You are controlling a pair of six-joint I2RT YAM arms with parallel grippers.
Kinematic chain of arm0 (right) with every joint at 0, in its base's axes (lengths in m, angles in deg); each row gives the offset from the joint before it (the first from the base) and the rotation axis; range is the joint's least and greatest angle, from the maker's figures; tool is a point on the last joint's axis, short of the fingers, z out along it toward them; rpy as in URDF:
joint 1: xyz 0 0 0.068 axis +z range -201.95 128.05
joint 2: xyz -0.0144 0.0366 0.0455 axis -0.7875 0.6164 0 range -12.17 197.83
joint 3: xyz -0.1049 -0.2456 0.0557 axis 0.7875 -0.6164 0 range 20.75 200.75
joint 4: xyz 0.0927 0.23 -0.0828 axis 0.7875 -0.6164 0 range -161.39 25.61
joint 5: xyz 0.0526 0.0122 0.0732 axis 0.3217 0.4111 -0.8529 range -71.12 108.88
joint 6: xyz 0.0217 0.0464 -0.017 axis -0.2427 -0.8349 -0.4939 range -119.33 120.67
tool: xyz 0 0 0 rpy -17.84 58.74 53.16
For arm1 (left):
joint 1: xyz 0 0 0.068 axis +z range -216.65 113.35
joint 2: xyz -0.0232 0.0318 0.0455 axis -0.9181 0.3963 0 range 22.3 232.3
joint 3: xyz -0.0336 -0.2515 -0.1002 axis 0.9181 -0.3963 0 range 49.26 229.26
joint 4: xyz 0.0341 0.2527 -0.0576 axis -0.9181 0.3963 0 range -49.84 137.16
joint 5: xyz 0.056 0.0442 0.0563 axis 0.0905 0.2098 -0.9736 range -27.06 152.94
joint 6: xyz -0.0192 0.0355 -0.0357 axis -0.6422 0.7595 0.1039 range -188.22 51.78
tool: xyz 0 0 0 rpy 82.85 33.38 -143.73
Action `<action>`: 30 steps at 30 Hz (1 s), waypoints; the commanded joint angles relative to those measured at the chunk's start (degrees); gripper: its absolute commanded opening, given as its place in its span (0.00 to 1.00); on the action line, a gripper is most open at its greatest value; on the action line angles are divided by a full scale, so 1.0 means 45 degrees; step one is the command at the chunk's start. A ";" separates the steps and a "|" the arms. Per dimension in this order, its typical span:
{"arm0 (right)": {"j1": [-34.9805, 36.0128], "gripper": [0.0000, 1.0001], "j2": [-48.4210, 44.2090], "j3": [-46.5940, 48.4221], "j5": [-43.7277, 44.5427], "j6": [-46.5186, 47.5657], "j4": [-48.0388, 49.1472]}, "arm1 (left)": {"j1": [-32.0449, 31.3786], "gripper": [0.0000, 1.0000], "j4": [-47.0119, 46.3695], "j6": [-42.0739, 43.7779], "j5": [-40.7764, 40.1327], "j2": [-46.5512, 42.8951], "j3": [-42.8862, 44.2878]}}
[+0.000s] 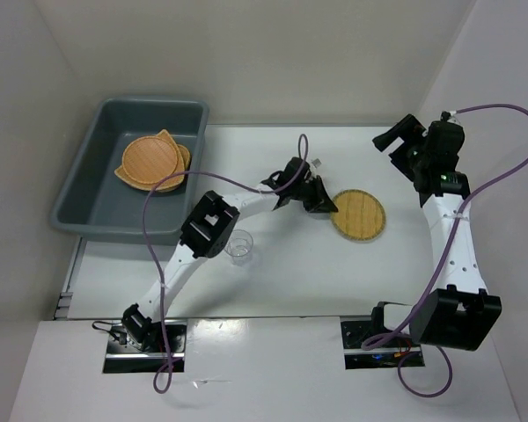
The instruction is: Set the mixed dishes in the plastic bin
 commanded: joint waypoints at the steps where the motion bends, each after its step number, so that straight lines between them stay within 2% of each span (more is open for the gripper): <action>1: -0.0063 1.00 -0.0791 0.0639 0.0490 0.0023 0.1037 | 0.1173 0.00 0.1071 0.1616 -0.1006 -0.2188 0.0077; 7: -0.0063 1.00 -0.1027 0.0873 0.1173 0.0513 0.1037 | 0.2772 0.00 0.2067 0.2535 -0.1279 -0.4199 0.0721; 10: -0.0063 1.00 -0.1027 0.0873 0.1173 0.0513 0.1037 | 0.3594 0.00 0.1405 0.2147 -0.0480 -0.5332 0.0041; 13: -0.0063 1.00 -0.1027 0.0580 0.1173 0.0513 0.1172 | 0.4746 0.00 0.1403 0.2144 -0.0789 -0.6815 -0.0604; 17: -0.0063 1.00 -0.1027 -0.0043 0.1057 0.0513 0.1174 | 0.6658 0.00 0.1268 0.2261 -0.2311 -0.9372 -0.2945; 18: -0.0063 1.00 -0.1027 -0.0045 0.1056 0.0513 0.1174 | 0.7649 0.00 0.1266 0.2262 -0.2585 -1.0402 -0.3956; 20: -0.0063 1.00 -0.1027 -0.0162 0.0921 0.0513 0.1174 | 0.8747 0.00 0.1266 0.2262 -0.2725 -1.1635 -0.4841; 21: -0.0063 1.00 -0.1027 -0.0162 0.0803 0.0668 0.1174 | 0.9739 0.00 0.1421 0.2378 -0.2725 -1.1991 -0.5213; 26: -0.0063 1.00 -0.0618 -0.0162 0.0451 0.0669 0.1174 | 1.0765 0.00 0.3022 0.3666 -0.5393 -1.3457 -0.6387; 30: -0.0063 1.00 -0.0364 -0.0279 0.0138 0.0669 0.1174 | 1.1427 0.00 0.2831 0.3436 -0.6005 -1.3713 -0.7889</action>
